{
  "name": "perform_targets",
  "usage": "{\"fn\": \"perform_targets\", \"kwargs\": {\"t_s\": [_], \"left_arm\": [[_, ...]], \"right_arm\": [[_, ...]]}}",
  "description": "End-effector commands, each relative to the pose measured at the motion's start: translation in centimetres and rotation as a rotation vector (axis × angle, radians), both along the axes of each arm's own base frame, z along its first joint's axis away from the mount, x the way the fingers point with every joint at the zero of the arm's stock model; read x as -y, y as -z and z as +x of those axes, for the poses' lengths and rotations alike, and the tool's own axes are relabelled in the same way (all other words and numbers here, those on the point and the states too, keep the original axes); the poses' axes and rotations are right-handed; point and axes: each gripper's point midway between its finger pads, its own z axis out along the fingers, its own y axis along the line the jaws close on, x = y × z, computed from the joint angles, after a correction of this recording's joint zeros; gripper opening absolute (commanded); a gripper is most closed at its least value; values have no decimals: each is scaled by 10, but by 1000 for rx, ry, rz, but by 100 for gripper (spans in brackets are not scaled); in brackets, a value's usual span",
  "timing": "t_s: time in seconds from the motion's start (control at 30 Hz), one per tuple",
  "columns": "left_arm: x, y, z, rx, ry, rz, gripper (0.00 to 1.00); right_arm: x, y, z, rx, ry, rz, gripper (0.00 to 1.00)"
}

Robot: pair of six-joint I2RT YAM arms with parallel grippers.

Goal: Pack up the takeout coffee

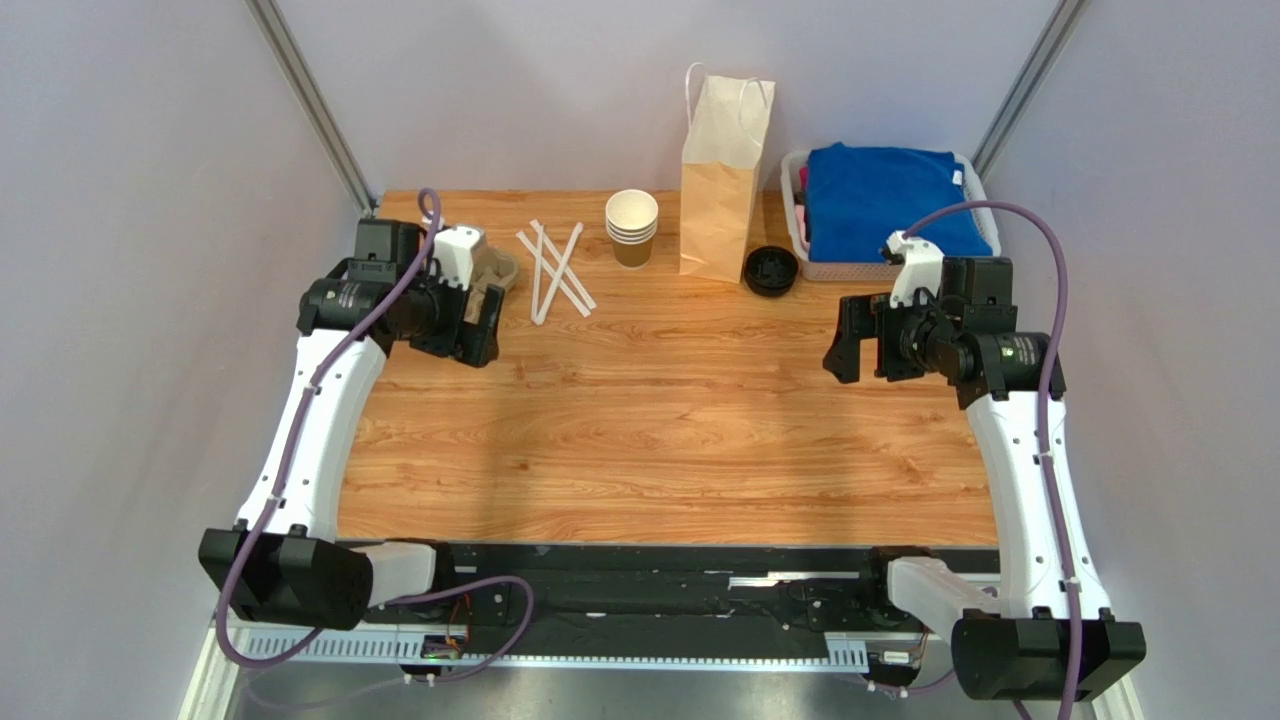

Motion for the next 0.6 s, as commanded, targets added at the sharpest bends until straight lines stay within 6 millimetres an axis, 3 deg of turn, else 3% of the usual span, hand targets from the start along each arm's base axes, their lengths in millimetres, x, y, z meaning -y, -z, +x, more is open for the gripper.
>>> {"fn": "perform_targets", "kwargs": {"t_s": [0.0,0.03,0.1,0.13,0.17,0.2,0.23,0.27,0.3,0.33,0.37,0.4,0.43,0.5,0.57], "left_arm": [[6,-31,37,121,11,49,99],[9,-52,47,169,5,31,99],[14,-60,66,171,-13,11,99],[15,-82,77,226,-28,2,99],[14,-89,87,240,-60,2,99],[16,-82,103,216,-72,7,99],[19,-107,114,276,-80,-4,99],[22,-111,124,283,-102,-12,99],[24,-100,141,254,-122,4,99],[31,-123,151,312,-123,-16,99],[33,-127,160,324,-139,-14,99],[39,-114,176,296,-162,-25,99],[44,-133,184,349,-166,-48,99],[60,-124,207,348,-177,-72,99],[80,-132,218,391,-150,-99,98]], "right_arm": [[0,-11,10,37,15,7,100],[0,-10,10,32,17,7,100],[2,-9,10,33,25,-3,100],[3,-7,9,33,26,-4,100],[3,-7,8,34,28,-3,100],[4,-6,8,32,34,0,100],[4,-7,7,36,36,3,100],[6,-4,7,30,44,4,100],[7,-3,6,28,46,5,100],[7,-2,6,25,49,5,100],[8,-1,6,21,49,3,100],[8,0,6,19,50,4,100],[8,1,6,13,53,3,100],[9,2,9,2,57,4,100],[9,3,11,-7,56,10,100]]}}
